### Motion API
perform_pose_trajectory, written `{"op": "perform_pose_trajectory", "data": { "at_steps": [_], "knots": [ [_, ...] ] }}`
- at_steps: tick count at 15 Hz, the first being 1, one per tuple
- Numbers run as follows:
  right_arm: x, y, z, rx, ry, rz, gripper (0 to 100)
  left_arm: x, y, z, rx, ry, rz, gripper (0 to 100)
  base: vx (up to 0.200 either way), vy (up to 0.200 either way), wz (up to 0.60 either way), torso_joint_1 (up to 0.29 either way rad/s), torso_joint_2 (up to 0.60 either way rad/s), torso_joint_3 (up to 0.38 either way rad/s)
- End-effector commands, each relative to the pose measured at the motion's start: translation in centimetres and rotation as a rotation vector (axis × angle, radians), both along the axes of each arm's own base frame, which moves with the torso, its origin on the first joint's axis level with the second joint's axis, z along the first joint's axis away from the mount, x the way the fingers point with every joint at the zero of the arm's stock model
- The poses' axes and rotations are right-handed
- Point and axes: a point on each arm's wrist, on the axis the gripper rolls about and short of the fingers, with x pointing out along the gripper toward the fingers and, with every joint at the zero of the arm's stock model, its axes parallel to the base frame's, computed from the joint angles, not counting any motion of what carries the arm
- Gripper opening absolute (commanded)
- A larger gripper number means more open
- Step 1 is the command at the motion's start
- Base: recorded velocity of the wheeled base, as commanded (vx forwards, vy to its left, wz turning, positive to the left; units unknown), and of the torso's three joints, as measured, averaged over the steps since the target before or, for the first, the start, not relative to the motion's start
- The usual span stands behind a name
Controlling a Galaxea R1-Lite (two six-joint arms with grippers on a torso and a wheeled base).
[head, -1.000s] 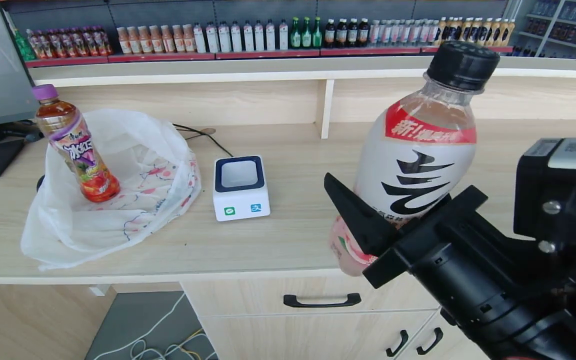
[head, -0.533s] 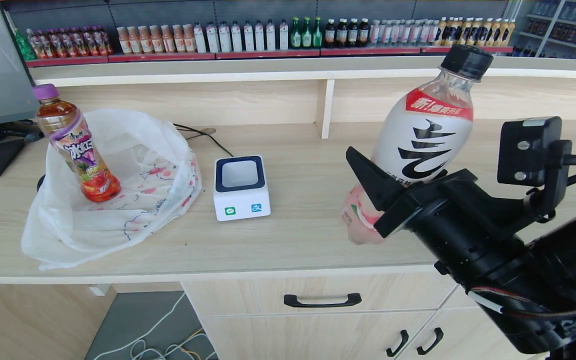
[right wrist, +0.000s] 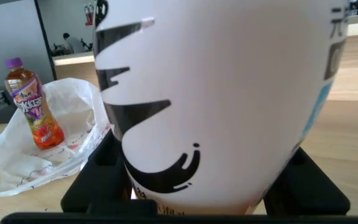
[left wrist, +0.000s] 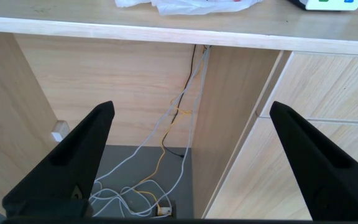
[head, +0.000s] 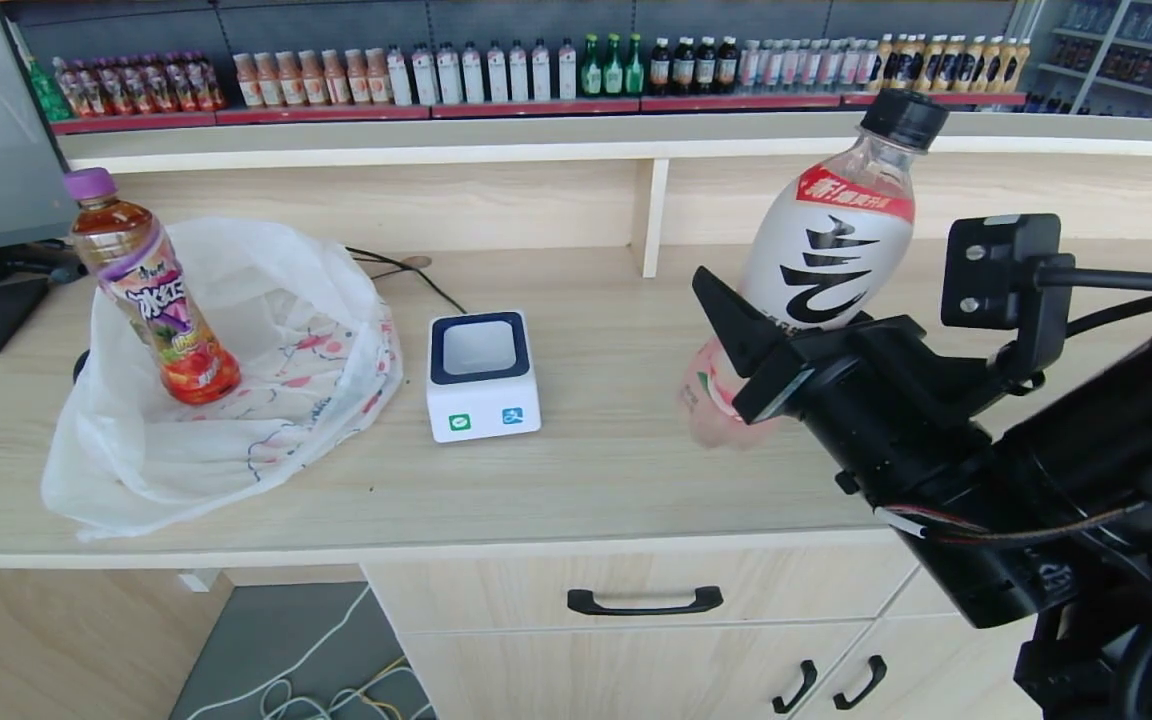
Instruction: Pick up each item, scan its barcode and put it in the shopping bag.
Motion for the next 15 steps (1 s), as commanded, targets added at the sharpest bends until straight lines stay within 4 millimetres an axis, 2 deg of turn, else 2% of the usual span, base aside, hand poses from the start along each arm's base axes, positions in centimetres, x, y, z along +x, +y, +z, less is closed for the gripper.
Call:
{"op": "perform_pose_trajectory", "data": {
  "at_steps": [1, 4, 10, 15],
  "knots": [
    [0.0, -0.1, -0.2, -0.007, 0.006, -0.003, 0, 0.0, 0.0, 0.0, 0.0, -0.001, 0.001, 100, 0.0, 0.0, 0.0, 0.0, 0.0, 0.0],
    [-0.3, -0.4, 0.1, -0.004, -0.001, -0.004, 0, 0.0, 0.0, 0.0, 0.0, -0.001, 0.001, 100, 0.0, 0.0, 0.0, 0.0, 0.0, 0.0],
    [0.5, -1.2, -0.2, -0.008, 0.006, -0.043, 0, 0.0, 0.0, 0.0, 0.0, -0.001, 0.001, 100, 0.0, 0.2, 0.0, 0.002, 0.0, 0.002],
    [-0.4, -2.1, 0.6, 0.006, -0.012, -0.048, 0, 0.0, 0.0, 0.0, -0.001, -0.001, 0.001, 100, 0.0, 0.2, 0.0, 0.0, 0.0, 0.002]
  ]
}}
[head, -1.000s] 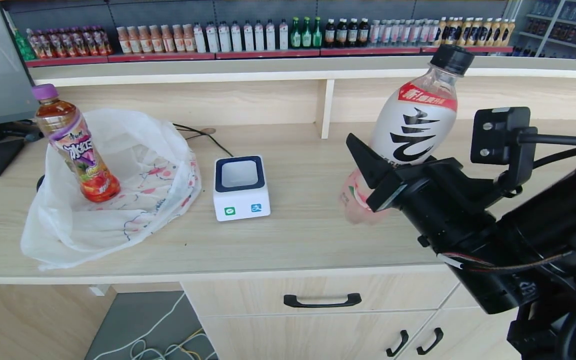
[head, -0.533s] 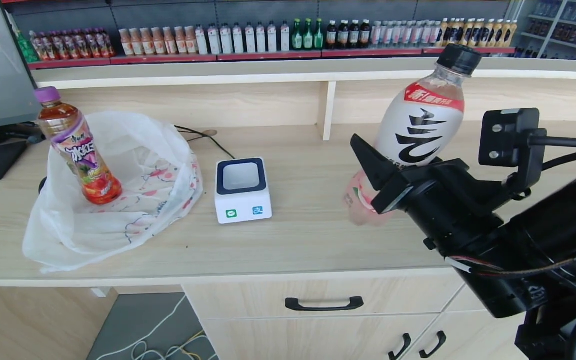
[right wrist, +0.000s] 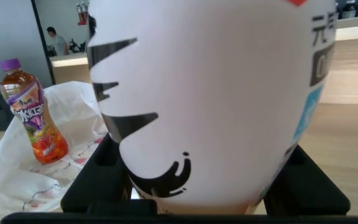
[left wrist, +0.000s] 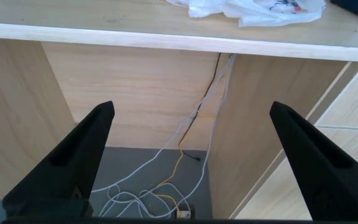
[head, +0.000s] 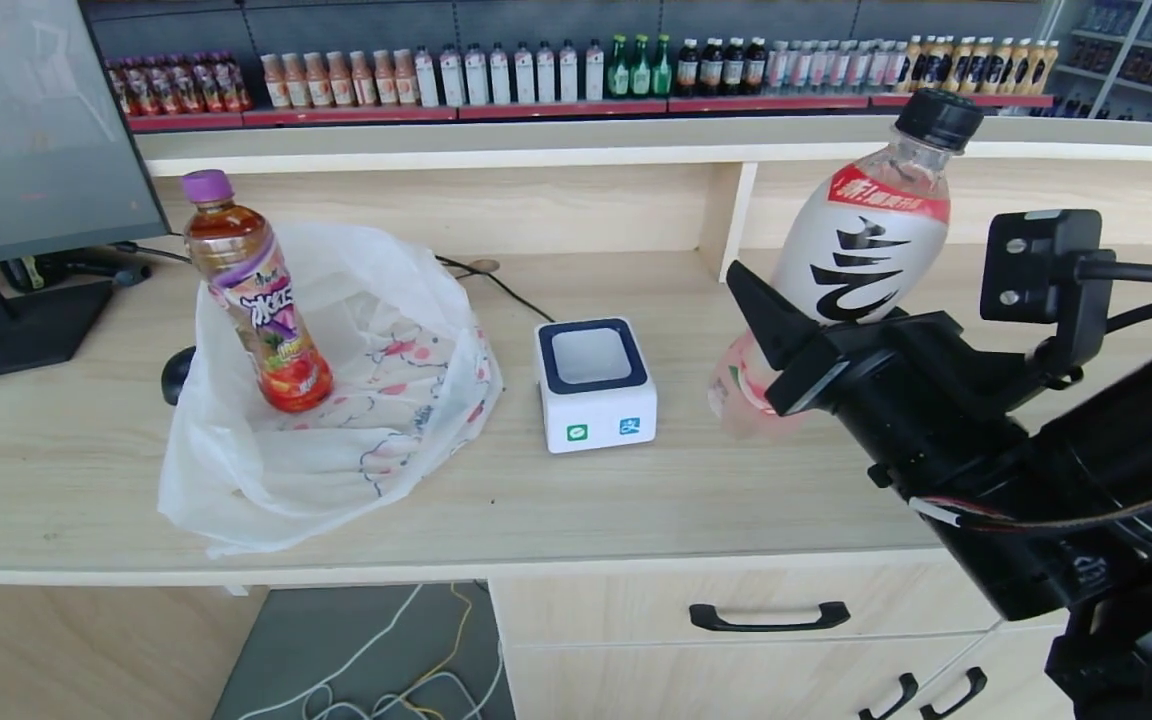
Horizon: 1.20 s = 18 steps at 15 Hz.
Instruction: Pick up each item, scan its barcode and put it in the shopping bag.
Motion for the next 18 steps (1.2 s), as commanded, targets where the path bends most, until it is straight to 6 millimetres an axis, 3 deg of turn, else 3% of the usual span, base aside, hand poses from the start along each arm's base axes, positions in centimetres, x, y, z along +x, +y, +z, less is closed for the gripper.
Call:
{"op": "perform_pose_trajectory", "data": {
  "at_steps": [1, 4, 8, 16, 18],
  "knots": [
    [-0.7, -0.6, 0.4, 0.007, -0.011, -0.003, 0, 0.0, 0.0, 0.0, 0.0, -0.001, 0.001, 100, 0.0, 0.2, 0.0, -0.002, 0.01, 0.002],
    [-1.6, -1.5, 1.1, 0.013, -0.033, -0.008, 0, 0.0, 0.0, 0.0, 0.0, -0.001, 0.001, 100, 0.0, 0.2, 0.0, 0.001, 0.0, 0.001],
    [-2.1, -2.4, 1.4, 0.019, -0.043, -0.022, 0, 0.0, 0.0, 0.0, 0.001, -0.001, 0.001, 100, 0.0, 0.0, 0.0, 0.0, 0.0, 0.0],
    [-0.7, -1.2, 1.5, 0.02, -0.051, -0.022, 0, 0.0, 0.0, 0.0, 0.001, -0.001, 0.001, 100, 0.0, 0.0, 0.0, 0.0, 0.0, 0.0],
    [-0.4, -0.8, 0.6, -0.002, -0.026, 0.0, 0, 0.0, 0.0, 0.0, 0.001, -0.001, 0.001, 100, 0.0, 0.0, 0.0, 0.0, 0.0, 0.0]
  ]
}}
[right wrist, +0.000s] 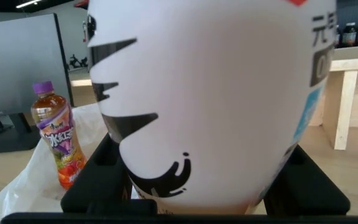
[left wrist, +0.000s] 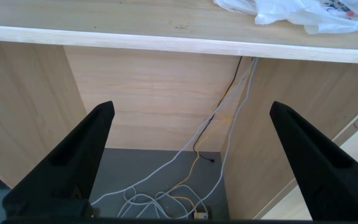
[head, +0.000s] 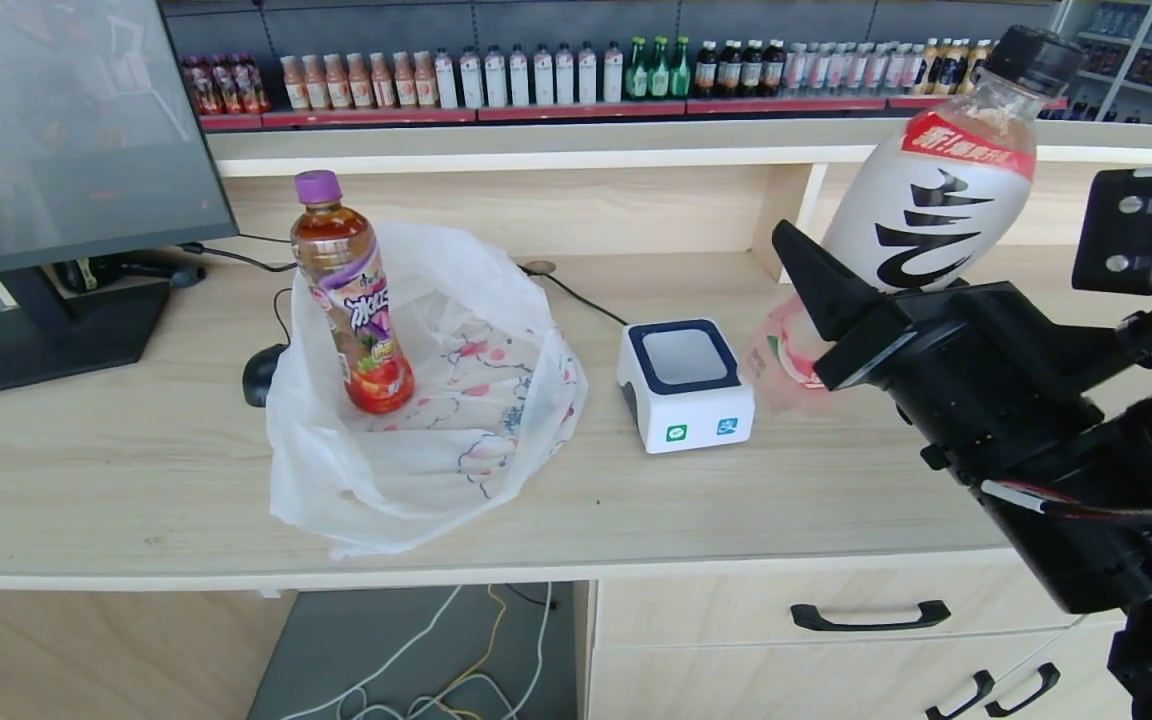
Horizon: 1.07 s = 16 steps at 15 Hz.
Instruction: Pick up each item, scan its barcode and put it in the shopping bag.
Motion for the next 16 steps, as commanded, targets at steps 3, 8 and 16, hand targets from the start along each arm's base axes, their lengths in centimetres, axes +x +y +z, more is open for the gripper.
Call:
{"op": "perform_pose_trajectory", "data": {
  "at_steps": [3, 8, 16],
  "knots": [
    [2.0, 1.7, -0.4, 0.04, 0.042, 0.037, 0, 0.0, 0.0, 0.0, 0.0, -0.001, 0.0, 100, 0.0, 0.0, 0.0, 0.0, 0.0, 0.0],
    [5.7, 4.7, 2.4, 0.165, 0.122, 0.09, 0, 0.0, 0.0, 0.0, 0.0, -0.001, 0.0, 100, 0.0, 0.0, 0.0, 0.0, 0.0, 0.0],
    [9.1, 5.5, 1.7, 0.449, 0.281, 0.196, 0, 0.0, 0.0, 0.0, 0.0, -0.001, 0.0, 100, 0.0, 0.0, 0.0, 0.0, 0.0, 0.0]
  ]
}}
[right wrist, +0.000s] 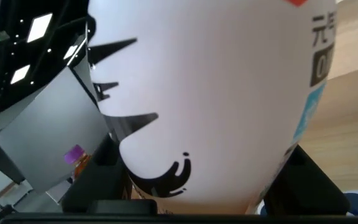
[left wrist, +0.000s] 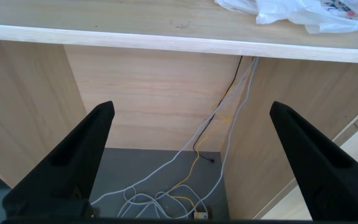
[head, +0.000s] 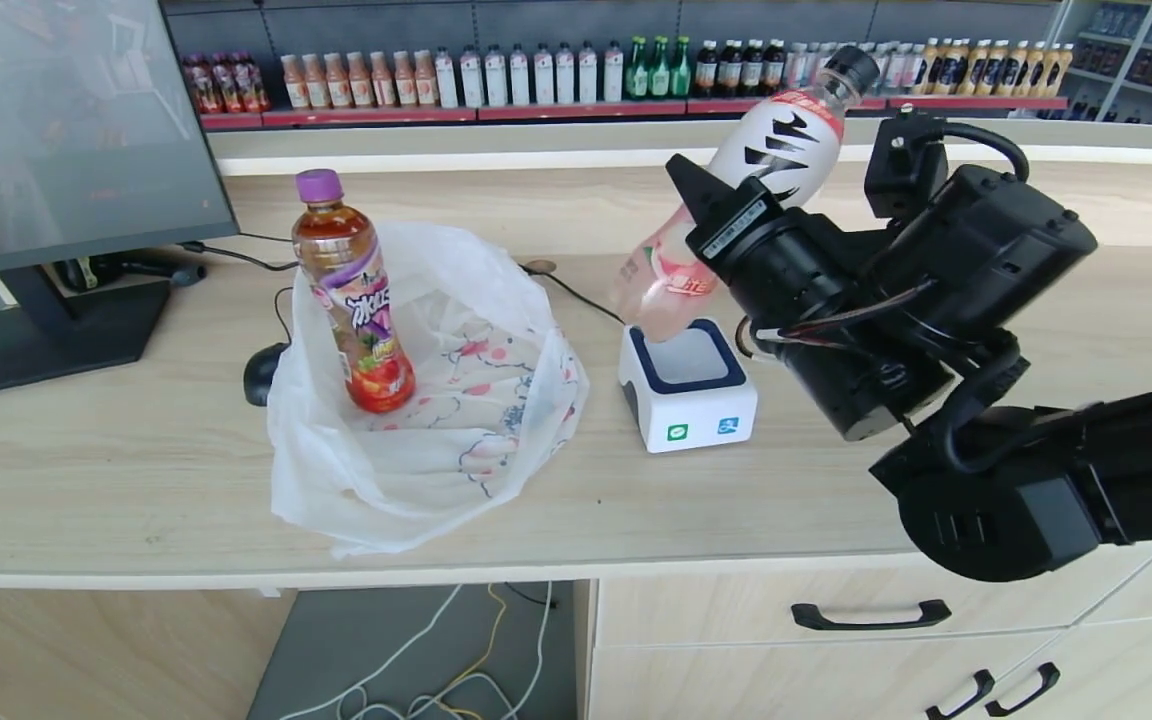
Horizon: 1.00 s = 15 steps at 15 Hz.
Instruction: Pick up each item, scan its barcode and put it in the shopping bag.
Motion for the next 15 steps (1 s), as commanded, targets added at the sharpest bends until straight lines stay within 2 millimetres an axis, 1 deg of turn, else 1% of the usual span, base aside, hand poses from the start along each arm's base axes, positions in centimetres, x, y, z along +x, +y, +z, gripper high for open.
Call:
{"op": "perform_pose_trajectory", "data": {
  "at_steps": [1, 3, 5, 10, 12, 15],
  "knots": [
    [1.0, -0.2, -0.9, 0.043, 0.044, -0.007, 0, 0.0, 0.0, 0.0, 0.0, -0.001, 0.001, 100, 0.0, 0.0, 0.0, 0.0, 0.0, 0.0],
    [1.8, -0.5, -1.8, 0.088, 0.087, -0.01, 0, 0.0, 0.0, 0.0, 0.0, -0.001, 0.001, 100, 0.0, 0.0, 0.0, 0.0, 0.0, 0.0],
    [2.2, -0.6, -2.5, 0.126, 0.119, -0.006, 0, 0.0, 0.0, 0.0, 0.0, -0.001, 0.001, 100, 0.0, 0.0, 0.0, 0.0, 0.0, 0.0],
    [2.8, -1.0, -3.1, 0.177, 0.153, 0.005, 0, 0.0, 0.0, 0.0, 0.0, -0.001, 0.001, 100, 0.0, 0.0, 0.0, 0.0, 0.0, 0.0],
    [3.0, -1.2, -3.6, 0.171, 0.167, 0.003, 0, 0.0, 0.0, 0.0, 0.0, -0.001, 0.001, 100, 0.0, 0.0, 0.0, 0.0, 0.0, 0.0],
    [3.0, -1.3, -3.8, 0.194, 0.181, 0.014, 0, 0.0, 0.0, 0.0, 0.0, -0.001, 0.001, 100, 0.0, 0.0, 0.0, 0.0, 0.0, 0.0]
  ]
}}
